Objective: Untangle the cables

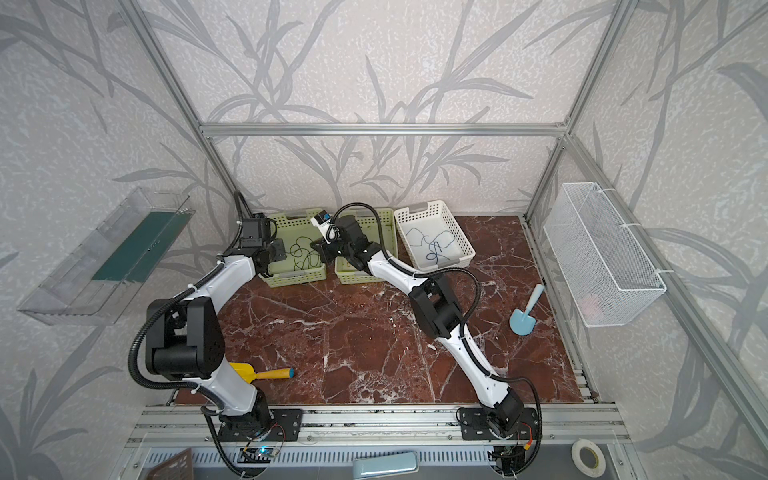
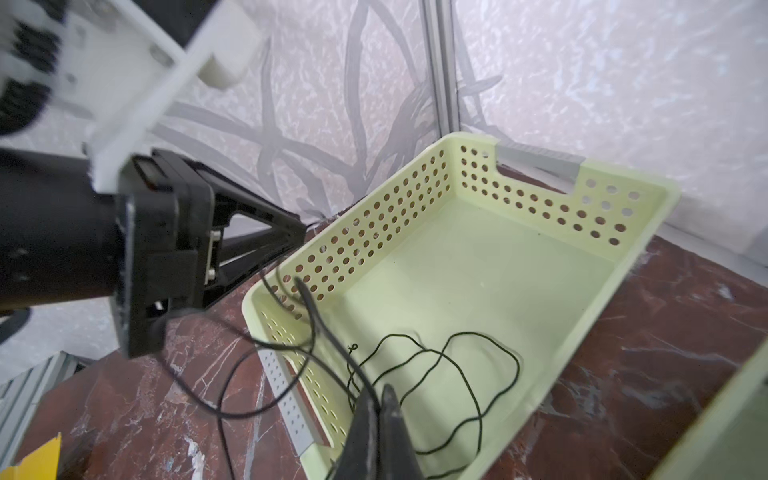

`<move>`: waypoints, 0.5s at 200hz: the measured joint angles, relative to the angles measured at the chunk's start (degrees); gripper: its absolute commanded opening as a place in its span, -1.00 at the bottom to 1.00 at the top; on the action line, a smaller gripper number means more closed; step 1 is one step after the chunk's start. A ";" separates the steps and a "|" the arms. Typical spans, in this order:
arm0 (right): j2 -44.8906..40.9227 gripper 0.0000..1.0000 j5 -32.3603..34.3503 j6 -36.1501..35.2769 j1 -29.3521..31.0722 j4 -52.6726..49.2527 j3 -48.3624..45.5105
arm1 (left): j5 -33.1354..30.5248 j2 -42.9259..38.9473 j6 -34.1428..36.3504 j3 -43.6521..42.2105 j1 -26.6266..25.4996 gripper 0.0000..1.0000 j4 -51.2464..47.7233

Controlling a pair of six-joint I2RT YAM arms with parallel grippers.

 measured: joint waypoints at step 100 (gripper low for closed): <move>12.76 0.11 9.35 -2.21 2.10 -4.09 15.30 | 0.57 -6.08 -1.40 -2.08 0.15 0.60 3.23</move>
